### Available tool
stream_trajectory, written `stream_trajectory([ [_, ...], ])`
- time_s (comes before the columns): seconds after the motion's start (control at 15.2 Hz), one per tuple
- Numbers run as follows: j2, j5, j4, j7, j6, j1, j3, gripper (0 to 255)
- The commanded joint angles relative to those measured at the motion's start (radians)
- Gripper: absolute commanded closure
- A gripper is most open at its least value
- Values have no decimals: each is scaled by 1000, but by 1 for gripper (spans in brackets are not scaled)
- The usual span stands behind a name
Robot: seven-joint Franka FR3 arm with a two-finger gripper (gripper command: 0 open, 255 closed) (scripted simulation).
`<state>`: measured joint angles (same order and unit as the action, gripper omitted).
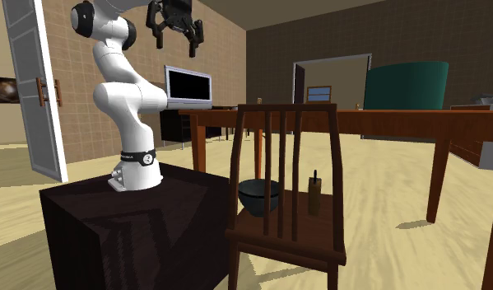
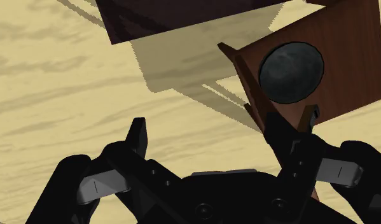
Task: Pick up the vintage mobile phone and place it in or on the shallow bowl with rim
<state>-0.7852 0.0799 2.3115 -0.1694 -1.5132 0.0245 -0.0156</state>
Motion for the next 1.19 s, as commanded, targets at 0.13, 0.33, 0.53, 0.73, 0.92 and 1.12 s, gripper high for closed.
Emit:
stream_trajectory([
  [0.13,3,-25,43,-82,-50,3,46,0],
  [0.33,25,-60,93,-204,-128,7,117,0],
  [0.53,67,-90,127,-327,-210,11,189,0],
  [0.73,130,-112,143,-450,-294,20,263,0],
  [0.92,212,-121,141,-576,-377,35,336,0],
  [1.12,310,-111,122,-707,-457,59,410,0],
])
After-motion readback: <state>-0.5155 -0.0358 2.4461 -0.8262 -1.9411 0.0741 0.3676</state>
